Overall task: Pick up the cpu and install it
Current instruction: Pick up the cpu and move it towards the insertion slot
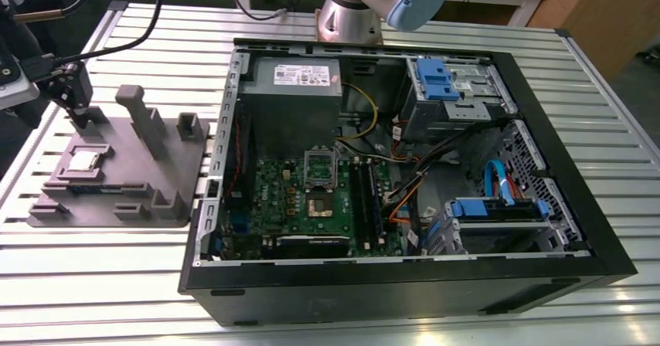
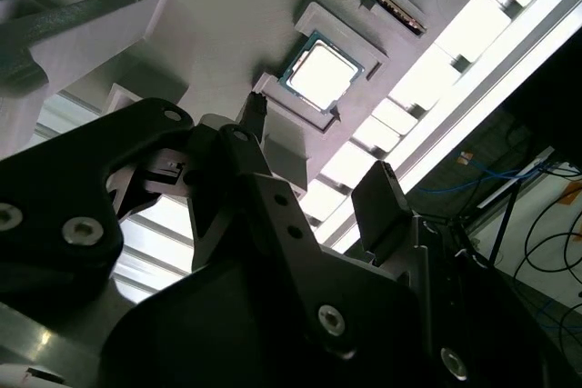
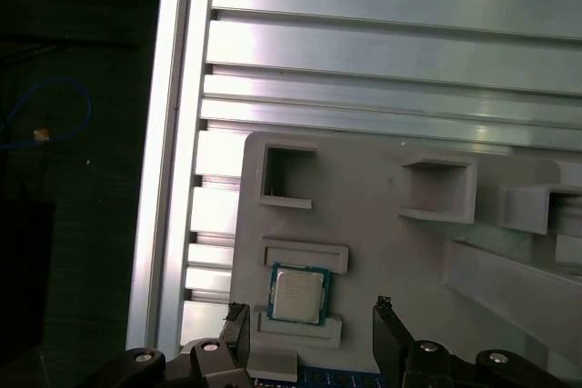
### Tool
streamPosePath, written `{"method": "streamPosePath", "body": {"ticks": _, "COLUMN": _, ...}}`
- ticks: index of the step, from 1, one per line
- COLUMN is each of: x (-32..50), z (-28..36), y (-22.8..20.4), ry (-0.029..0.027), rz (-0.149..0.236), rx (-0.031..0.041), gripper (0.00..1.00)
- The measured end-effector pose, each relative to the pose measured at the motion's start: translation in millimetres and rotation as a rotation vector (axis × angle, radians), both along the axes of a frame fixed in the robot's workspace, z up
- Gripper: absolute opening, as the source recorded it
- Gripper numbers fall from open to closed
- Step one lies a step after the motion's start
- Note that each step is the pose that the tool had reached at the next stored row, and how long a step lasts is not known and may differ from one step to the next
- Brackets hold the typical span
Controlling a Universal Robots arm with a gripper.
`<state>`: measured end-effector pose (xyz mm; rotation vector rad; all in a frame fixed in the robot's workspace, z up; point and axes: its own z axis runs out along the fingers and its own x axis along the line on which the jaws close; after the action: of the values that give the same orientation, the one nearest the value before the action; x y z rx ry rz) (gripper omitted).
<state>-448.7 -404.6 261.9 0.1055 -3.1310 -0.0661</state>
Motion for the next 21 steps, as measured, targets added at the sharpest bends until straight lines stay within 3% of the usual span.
{"method": "streamPosePath", "body": {"ticks": 4, "x": 0.0, "z": -2.2, "y": -0.3, "ry": -0.0004, "rz": 0.0, "rx": 0.0002, "gripper": 0.65}}
{"method": "streamPosePath", "body": {"ticks": 14, "x": 0.3, "z": -19.8, "y": -2.1, "ry": -0.0004, "rz": 0.0, "rx": 0.0, "gripper": 0.65}}
{"method": "streamPosePath", "body": {"ticks": 21, "x": 0.3, "z": -27.5, "y": -4.5, "ry": -0.0008, "rz": -0.006, "rx": 0.0001, "gripper": 0.65}}
